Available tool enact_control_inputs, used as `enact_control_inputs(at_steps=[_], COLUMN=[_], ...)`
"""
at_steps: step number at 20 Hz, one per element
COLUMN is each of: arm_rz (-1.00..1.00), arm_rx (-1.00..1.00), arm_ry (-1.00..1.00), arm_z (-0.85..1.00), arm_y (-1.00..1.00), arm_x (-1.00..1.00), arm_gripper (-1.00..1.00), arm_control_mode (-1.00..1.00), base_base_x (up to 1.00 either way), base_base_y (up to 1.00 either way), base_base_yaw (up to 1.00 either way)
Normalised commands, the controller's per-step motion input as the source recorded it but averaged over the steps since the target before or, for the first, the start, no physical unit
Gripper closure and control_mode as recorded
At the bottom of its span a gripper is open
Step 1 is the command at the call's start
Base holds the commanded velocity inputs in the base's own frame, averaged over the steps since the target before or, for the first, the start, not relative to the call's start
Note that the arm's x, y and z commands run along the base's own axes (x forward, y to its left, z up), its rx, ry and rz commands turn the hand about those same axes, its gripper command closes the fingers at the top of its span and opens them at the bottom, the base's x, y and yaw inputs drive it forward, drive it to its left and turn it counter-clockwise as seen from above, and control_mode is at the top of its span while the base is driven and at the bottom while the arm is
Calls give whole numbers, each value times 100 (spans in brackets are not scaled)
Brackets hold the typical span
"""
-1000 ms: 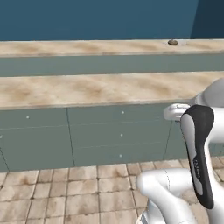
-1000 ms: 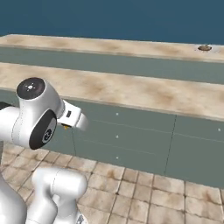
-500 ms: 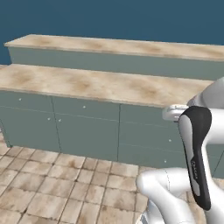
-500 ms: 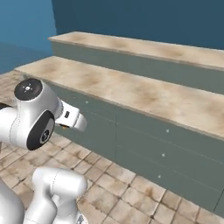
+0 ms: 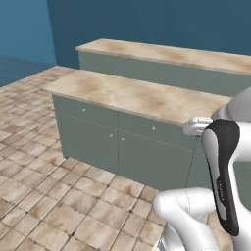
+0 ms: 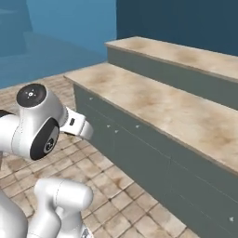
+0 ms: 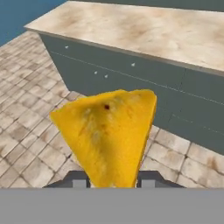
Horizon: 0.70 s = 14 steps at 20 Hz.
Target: Take the cheese, chicken drumstick, and mushroom from the fridge and place them on the plate on the dining counter to create an appetizer plate.
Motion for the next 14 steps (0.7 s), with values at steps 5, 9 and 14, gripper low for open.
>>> enact_control_inputs(at_steps=[5, 9, 14], arm_rz=[0, 0, 0], arm_rx=[0, 0, 0], arm_ry=[0, 0, 0], arm_z=[0, 0, 0], arm_y=[0, 0, 0], arm_x=[0, 0, 0], arm_gripper=[100, 100, 100], arm_control_mode=[100, 100, 100], base_base_x=[100, 100, 100], base_base_y=[55, 59, 54], base_base_yaw=[41, 37, 33])
